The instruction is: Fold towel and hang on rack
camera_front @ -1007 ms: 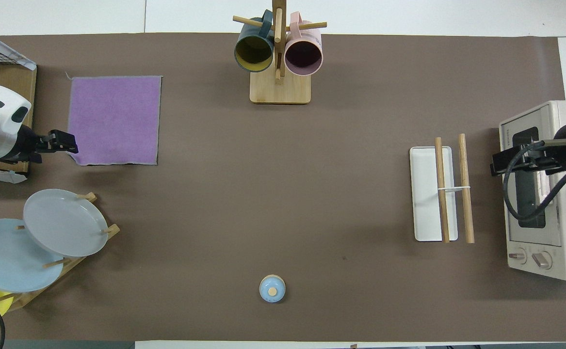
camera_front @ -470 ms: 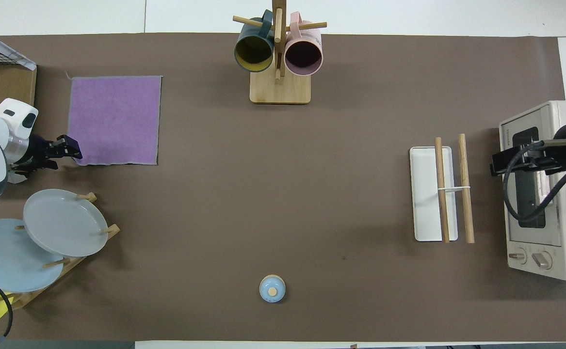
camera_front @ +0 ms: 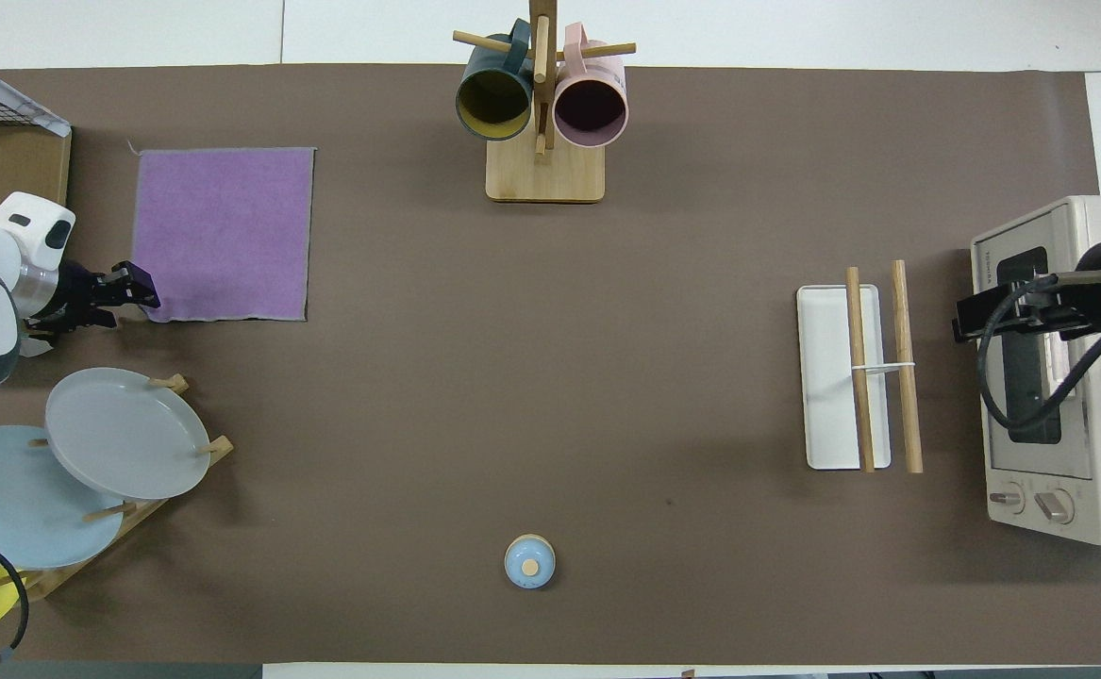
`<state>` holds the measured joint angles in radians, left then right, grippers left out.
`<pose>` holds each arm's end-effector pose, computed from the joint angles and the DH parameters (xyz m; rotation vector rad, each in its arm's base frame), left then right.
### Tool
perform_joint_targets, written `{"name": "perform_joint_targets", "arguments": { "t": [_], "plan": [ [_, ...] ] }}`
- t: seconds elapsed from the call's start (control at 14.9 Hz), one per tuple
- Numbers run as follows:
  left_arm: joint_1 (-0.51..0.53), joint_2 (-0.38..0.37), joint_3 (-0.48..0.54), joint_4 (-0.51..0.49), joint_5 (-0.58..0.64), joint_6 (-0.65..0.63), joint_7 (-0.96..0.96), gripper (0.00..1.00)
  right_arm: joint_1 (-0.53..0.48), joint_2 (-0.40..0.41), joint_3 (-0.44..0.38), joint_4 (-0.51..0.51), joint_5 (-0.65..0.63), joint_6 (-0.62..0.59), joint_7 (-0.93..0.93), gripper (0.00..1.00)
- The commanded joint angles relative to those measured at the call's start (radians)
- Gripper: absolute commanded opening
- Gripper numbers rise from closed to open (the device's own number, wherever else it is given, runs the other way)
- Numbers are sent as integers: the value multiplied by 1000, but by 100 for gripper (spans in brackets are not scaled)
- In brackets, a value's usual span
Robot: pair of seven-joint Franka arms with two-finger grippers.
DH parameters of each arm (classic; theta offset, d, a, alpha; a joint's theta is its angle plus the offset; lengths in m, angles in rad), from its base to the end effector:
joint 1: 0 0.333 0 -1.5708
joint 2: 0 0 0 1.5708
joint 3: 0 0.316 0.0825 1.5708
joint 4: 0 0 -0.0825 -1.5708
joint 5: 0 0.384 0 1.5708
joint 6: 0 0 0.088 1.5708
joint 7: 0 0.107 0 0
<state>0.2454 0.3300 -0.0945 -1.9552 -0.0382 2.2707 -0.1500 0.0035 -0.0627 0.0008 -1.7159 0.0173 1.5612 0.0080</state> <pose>0.6039 0.0932 0.3086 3.0399 0.5071 -0.0205 0.5298 0.0042 0.5895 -3.1216 0.0068 0.1439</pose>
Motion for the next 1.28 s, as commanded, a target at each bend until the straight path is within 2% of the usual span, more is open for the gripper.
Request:
{"name": "perform_joint_targets", "arguments": {
  "t": [0.0,0.13,0.47,0.6,0.74,0.87,1.01,1.07,1.21],
  "plan": [
    [14,15,-5,16,-14,15,-3,46,-7,-19,4,-25,16,2,-20,100],
    [14,18,-5,13,-14,23,-3,41,-2,-32,5,-45,16,5,-20,100],
    [11,21,-5,13,-14,39,-2,41,33,-86,8,-166,44,89,-20,100],
    [8,32,-5,15,-12,47,-2,34,32,-85,8,-166,85,99,-17,100],
    [3,34,-5,18,-11,52,3,28,33,-91,8,-200,153,163,-7,100],
    [0,35,-5,18,-9,59,10,21,65,-86,22,-206,244,235,79,100],
    [0,35,-5,18,-6,56,13,4,133,-77,24,-206,289,256,259,100],
    [-1,35,-5,18,-2,56,18,0,169,-66,25,-205,346,273,371,100],
    [-3,35,-5,18,0,52,55,0,205,-63,24,-206,441,307,522,100]
  ]
}}
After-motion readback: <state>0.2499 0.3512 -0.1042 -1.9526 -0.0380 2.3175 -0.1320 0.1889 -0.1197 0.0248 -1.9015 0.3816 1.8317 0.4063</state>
